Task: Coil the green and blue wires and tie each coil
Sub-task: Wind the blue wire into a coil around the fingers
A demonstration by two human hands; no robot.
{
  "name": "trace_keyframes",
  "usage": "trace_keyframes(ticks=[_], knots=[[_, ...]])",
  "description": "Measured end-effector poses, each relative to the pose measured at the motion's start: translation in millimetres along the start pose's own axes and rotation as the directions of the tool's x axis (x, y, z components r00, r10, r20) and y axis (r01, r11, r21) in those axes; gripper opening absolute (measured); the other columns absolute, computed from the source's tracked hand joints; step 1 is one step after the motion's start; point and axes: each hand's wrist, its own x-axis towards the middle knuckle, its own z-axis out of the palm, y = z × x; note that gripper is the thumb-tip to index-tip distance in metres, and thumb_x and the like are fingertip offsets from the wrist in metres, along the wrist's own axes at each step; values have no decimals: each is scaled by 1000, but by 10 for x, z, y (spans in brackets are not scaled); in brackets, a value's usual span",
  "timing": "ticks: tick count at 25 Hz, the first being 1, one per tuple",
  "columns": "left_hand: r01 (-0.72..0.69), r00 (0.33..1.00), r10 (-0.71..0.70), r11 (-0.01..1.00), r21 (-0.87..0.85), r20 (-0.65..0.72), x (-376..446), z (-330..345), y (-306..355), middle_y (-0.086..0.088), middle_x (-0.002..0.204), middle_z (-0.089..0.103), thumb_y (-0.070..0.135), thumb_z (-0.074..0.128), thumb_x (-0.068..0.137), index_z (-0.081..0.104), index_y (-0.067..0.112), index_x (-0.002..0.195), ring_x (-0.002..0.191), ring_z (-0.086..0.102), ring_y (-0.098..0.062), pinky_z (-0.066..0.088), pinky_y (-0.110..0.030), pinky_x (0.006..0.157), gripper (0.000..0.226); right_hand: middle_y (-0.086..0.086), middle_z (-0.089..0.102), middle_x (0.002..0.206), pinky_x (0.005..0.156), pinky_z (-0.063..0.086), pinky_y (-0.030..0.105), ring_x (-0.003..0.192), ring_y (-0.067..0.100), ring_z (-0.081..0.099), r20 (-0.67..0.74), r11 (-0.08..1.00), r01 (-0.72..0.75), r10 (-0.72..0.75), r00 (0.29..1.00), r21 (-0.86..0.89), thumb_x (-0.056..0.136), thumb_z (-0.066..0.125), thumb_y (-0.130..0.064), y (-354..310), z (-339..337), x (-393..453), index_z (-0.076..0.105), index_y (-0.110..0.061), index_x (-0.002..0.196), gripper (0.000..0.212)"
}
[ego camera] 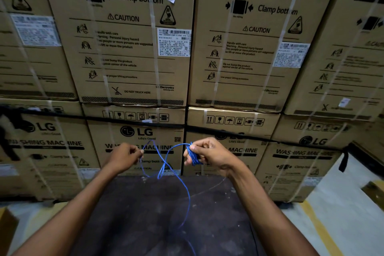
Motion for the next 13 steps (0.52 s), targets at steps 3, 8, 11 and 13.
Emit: trace_keyframes(ticks=[3,8,11,13], knots=[[-39,996,16,963,-268,-89,-40,-37,113,-4,57,69,23,64,100,71,16,76,46,57,-16,47,-28,57,26,15,72,80,67,54,20,80,25,73,-37,999,-33,33,999,-3,104,53,-13,33,22,3,73,3,96,27],[-121,987,48,845,-521,-151,-206,-215,530,-11,69,77,16,58,102,67,4,100,36,54,-15,40,-17,39,15,15,75,83,85,54,36,90,30,74,-87,997,-60,56,995,-46,104,53,-19,104,-1,45,74,2,95,31],[-189,981,131,786,-588,-140,-288,-272,760,-16,86,79,13,69,95,67,9,100,49,65,-18,54,-23,47,7,15,76,83,92,55,41,91,30,74,-127,995,-68,58,990,-79,105,52,-20,85,9,71,74,3,95,33],[-280,945,186,883,-377,-267,-309,-288,839,-10,70,74,25,86,80,68,18,83,54,68,-20,59,-29,53,20,14,76,83,88,55,36,89,25,74,-142,992,-70,54,988,-109,105,52,-20,76,8,98,74,0,95,32]])
